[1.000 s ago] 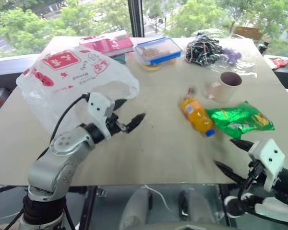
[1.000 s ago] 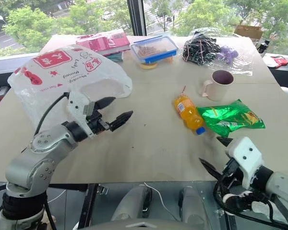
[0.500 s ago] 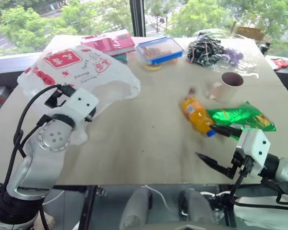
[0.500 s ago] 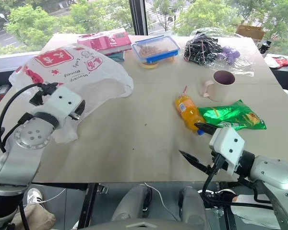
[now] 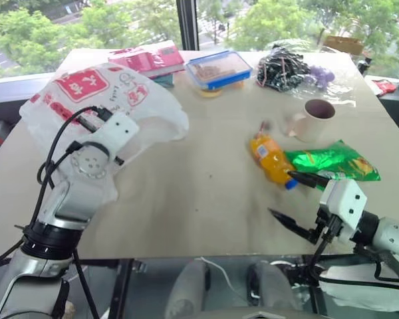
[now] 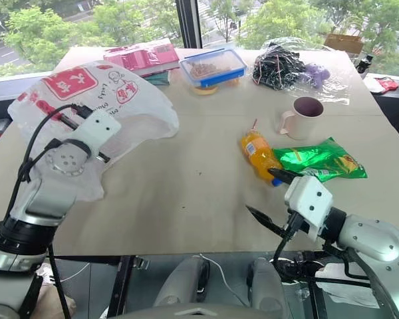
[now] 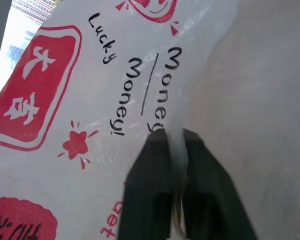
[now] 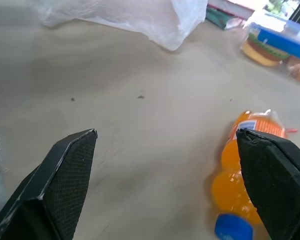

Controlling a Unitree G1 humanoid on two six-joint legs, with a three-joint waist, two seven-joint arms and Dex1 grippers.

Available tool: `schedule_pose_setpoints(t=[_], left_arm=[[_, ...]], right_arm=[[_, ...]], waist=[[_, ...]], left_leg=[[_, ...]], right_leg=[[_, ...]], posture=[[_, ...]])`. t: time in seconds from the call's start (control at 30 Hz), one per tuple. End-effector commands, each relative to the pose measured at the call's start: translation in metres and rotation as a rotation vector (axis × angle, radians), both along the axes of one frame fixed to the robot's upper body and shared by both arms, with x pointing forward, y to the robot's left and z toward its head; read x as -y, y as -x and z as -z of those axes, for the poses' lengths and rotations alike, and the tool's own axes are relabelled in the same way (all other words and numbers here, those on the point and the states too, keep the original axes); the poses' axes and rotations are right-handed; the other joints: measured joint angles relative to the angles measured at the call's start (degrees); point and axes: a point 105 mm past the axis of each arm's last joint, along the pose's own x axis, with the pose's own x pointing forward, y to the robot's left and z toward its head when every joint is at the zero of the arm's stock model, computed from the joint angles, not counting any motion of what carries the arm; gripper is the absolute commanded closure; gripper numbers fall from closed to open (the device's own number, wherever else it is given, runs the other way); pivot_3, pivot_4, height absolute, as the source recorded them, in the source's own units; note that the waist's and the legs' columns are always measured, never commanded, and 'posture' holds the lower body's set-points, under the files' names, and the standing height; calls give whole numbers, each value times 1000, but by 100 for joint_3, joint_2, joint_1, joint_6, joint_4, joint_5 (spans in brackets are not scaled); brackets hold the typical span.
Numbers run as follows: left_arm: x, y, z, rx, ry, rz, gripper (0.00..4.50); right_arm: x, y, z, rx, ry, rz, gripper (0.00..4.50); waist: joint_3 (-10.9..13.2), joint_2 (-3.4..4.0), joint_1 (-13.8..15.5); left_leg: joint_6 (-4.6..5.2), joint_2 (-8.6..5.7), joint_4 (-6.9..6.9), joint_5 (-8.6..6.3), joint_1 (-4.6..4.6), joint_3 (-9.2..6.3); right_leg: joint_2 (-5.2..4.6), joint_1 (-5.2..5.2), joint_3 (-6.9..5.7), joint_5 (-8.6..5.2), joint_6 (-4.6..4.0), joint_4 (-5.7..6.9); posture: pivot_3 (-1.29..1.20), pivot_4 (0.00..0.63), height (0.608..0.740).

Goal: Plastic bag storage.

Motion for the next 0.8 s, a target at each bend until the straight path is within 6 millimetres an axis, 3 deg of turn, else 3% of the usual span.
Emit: schedule_pose_setpoints(t=[0.03,0.2,0.33,0.5,0.8], left_arm=[[0,0,-44,125,119,47,4441],[-19,0,-86,208,281,13,4441],[-22,0,-100,216,319,34,4441],[-11,1,-98,198,364,75,4441],[1,0,-94,188,397,98,4441]], right_arm=[[-1,-10,-1,42,28,62,0],[19,-41,19,-30,134,257,0],[30,-59,30,-127,141,361,0],[28,-80,35,-185,130,404,0],[4,-130,43,-310,112,468,0]], waist=[[0,0,0],[-1,-5,-3],[0,-2,-18],[1,-10,-24],[3,-14,-90]], left_leg=[[0,0,1,0,0,0],[0,-9,7,0,0,2],[0,-12,6,1,5,6],[0,-12,10,1,6,6],[-1,-13,17,1,7,12]], right_leg=[[0,0,0,0,0,0],[-1,1,0,1,0,4],[1,-1,6,5,-8,18],[2,-2,7,5,-8,25],[7,-15,21,15,-25,50]], posture=[[0,150,740],[0,150,740],[0,150,740],[0,150,740],[0,150,740]])
